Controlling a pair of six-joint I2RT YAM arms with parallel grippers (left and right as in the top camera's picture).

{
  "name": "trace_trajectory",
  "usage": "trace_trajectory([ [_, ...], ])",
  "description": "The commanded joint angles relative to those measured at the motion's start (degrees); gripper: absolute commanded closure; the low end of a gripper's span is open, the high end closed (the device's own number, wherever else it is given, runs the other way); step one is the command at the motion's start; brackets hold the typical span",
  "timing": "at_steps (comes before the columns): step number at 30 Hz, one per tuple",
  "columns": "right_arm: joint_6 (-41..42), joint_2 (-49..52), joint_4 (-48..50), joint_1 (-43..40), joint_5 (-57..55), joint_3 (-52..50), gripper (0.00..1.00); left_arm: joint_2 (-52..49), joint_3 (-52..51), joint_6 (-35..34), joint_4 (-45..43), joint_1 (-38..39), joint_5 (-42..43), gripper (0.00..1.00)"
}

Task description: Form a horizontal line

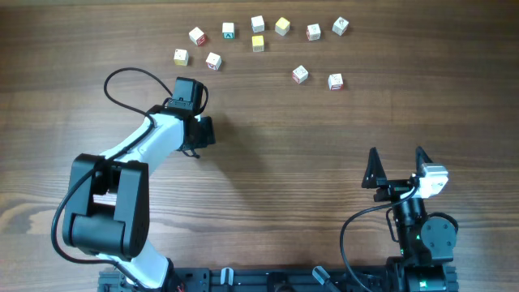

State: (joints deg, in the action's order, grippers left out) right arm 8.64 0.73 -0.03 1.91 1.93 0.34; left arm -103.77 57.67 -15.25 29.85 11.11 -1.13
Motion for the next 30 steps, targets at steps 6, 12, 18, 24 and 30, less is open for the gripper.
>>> trace_trajectory([
  [6, -1.0, -0.3, 0.1, -0.3, 0.8, 0.0, 0.00, -2.1, -2.1, 1.6, 1.7, -0.2, -2.6, 0.91],
  [12, -1.0, -0.3, 0.1, -0.3, 0.8, 0.0, 0.00, -2.1, -2.1, 4.3, 1.8, -0.2, -3.5, 0.91],
  [18, -1.0, -0.3, 0.1, -0.3, 0.8, 0.0, 0.00, -2.1, -2.1, 6.5, 1.9, -0.2, -5.9, 0.91],
  [24, -1.0, -0.3, 0.1, -0.3, 0.8, 0.0, 0.00, -2.1, -2.1, 8.6, 1.5, -0.2, -6.5, 0.91],
  [30, -1.0, -0.3, 0.1, -0.3, 0.8, 0.0, 0.00, -2.1, -2.1, 9.1, -0.3, -0.2, -6.5, 0.89],
])
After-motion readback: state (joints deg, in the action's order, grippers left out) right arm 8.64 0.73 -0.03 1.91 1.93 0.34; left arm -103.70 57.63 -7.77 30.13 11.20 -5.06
